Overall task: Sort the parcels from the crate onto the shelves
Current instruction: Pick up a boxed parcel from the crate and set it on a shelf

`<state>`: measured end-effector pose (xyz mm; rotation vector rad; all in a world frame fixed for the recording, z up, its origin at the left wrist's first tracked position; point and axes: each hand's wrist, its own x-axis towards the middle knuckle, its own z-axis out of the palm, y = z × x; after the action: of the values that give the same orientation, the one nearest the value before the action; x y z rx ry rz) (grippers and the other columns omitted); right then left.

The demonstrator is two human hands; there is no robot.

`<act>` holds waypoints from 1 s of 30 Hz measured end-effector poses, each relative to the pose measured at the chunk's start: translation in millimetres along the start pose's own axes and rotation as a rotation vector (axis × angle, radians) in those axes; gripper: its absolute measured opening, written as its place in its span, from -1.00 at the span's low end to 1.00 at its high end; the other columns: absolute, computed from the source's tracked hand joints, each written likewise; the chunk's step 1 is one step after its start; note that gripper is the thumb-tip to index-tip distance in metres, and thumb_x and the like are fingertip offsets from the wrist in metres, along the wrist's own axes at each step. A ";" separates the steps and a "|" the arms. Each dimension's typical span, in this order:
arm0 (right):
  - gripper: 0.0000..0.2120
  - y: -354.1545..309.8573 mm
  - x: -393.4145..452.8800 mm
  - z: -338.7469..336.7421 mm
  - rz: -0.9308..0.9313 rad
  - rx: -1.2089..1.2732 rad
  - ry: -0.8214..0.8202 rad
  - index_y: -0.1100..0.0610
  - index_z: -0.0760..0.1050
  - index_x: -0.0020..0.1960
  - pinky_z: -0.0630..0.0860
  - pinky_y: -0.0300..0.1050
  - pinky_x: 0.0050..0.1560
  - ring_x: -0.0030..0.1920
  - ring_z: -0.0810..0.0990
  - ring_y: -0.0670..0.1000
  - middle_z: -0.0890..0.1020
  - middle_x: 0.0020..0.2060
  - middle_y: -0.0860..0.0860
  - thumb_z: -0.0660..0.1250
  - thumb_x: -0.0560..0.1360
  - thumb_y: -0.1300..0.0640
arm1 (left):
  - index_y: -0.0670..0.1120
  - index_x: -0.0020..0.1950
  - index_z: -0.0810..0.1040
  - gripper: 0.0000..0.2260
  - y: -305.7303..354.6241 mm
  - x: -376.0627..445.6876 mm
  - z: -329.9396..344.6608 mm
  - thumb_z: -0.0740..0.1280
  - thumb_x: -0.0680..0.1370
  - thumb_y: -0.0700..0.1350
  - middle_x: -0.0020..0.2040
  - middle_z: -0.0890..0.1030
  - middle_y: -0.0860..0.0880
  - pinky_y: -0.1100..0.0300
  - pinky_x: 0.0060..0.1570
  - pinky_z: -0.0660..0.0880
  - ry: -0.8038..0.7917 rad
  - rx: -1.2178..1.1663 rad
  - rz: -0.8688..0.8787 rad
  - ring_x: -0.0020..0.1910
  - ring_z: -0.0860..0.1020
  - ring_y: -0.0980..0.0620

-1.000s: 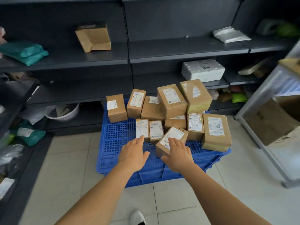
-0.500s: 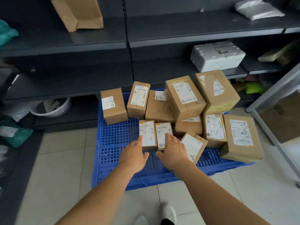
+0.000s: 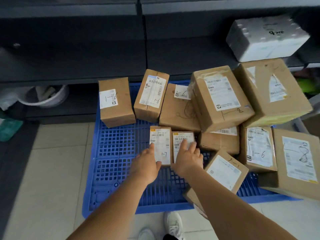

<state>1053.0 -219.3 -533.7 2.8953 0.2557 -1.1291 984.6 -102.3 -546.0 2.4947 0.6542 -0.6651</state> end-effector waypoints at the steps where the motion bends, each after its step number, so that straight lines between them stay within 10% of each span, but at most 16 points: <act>1: -0.04 -0.4 4.8 1.0 0.018 -0.002 -0.011 0.15 -0.31 0.55 0.05 0.14 0.47 0.51 0.00 0.31 -0.16 0.51 0.30 0.35 0.50 -0.03 | -0.05 0.58 -0.09 -0.33 0.5 5.9 2.1 0.23 0.61 0.02 0.46 0.33 -0.12 -0.02 0.31 0.38 -0.006 -0.026 -0.013 0.37 0.37 -0.12; 12: 0.02 -22.0 6.8 10.5 -0.163 0.164 -0.053 0.16 -0.34 0.55 0.10 0.03 0.48 0.51 0.02 0.19 -0.10 0.55 0.12 0.41 0.47 0.07 | -0.20 0.56 -0.04 -0.28 -37.6 4.9 -1.0 0.32 0.58 -0.07 0.47 0.23 -0.20 0.00 0.34 0.35 0.055 -0.323 -0.316 0.40 0.33 -0.17; 19: 0.07 -35.4 5.3 35.0 -0.102 0.356 -0.165 0.04 -0.40 0.53 0.54 0.09 0.14 0.22 0.51 0.16 0.39 0.37 0.11 0.43 0.45 0.09 | -0.12 0.50 0.17 -0.40 -78.6 -19.1 8.9 0.35 0.55 -0.07 0.31 0.46 -0.11 0.03 0.12 0.51 0.091 -0.524 -0.377 0.21 0.50 -0.12; 26: 0.04 -37.3 -4.5 40.6 -0.189 0.545 -0.179 -0.10 -0.23 0.56 0.56 -0.11 -0.20 0.16 0.55 0.07 0.34 0.43 0.04 0.48 0.41 0.13 | 0.03 0.35 0.34 -0.53 -93.3 -48.7 13.4 0.40 0.49 -0.14 0.21 0.54 -0.02 0.13 -0.05 0.54 0.210 -0.812 -0.399 0.09 0.53 0.00; 30: 0.00 -43.7 -15.3 34.0 -0.355 0.639 -0.138 -0.21 -0.10 0.53 0.57 -0.15 -0.07 0.16 0.53 -0.02 0.42 0.33 0.00 0.48 0.32 0.07 | 0.06 0.40 0.31 -0.46 -97.8 -75.3 -4.3 0.41 0.48 -0.16 0.16 0.57 0.06 0.25 -0.11 0.54 0.336 -0.960 -0.398 0.07 0.57 0.04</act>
<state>1012.1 -181.1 -546.8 3.3735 0.5023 -1.7373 874.4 -48.3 -531.7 1.5805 1.2506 0.0047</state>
